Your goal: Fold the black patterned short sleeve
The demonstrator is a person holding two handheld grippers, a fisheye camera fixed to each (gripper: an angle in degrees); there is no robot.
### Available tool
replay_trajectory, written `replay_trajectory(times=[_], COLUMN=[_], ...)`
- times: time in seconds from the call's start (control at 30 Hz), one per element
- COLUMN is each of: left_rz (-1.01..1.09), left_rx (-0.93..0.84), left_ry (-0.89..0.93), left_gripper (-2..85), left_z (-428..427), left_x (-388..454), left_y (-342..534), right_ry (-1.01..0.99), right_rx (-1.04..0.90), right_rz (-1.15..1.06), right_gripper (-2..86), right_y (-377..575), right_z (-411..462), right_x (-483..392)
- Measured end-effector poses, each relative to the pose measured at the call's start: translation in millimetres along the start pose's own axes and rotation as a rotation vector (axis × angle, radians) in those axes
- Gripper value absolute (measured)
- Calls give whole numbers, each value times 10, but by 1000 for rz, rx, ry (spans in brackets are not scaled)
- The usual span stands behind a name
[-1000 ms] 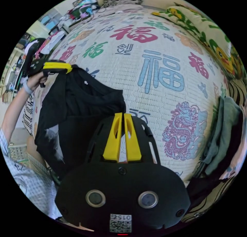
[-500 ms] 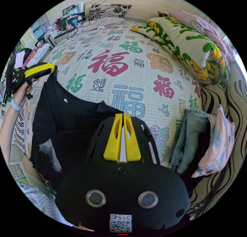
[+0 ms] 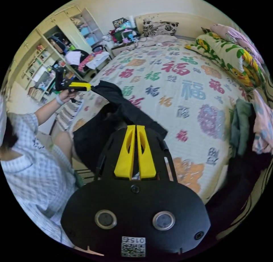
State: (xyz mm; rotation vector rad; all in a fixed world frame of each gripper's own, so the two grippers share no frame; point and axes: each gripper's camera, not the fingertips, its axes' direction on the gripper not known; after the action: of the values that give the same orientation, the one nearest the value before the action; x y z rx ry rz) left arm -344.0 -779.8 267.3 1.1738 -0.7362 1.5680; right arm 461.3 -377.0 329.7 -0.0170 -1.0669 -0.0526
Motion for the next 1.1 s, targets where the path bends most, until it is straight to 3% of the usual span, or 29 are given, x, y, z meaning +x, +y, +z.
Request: replay_trajectory(times=[0.17, 0.37, 0.7, 0.77, 0.9, 1.1], left_rz=[-16, -92, -14, -48, -42, -222], left_rx=[-147, -280, -505, -623, -659, -257], left_ry=[62, 80, 64, 94, 22, -51], left_gripper=[1, 1, 14, 29, 68, 108], left_z=[-499, -629, -387, -251, -418, -851], left_x=[602, 922, 1157, 1065, 849, 38], left_y=[1041, 1846, 2035, 2003, 1754, 801], right_ry=[-194, -150, -126, -117, -51, -54], right_rx=[-148, -397, -594, -586, -448, -140], right_rz=[-43, -190, -240, -158, 47, 415], right_gripper=[-10, -10, 0, 27, 90, 109], right_y=[965, 1631, 1910, 1867, 1780, 1680], right_z=[280, 818, 1169, 1087, 695, 288], right_x=[-826, -1503, -1553, -1387, -866, 216])
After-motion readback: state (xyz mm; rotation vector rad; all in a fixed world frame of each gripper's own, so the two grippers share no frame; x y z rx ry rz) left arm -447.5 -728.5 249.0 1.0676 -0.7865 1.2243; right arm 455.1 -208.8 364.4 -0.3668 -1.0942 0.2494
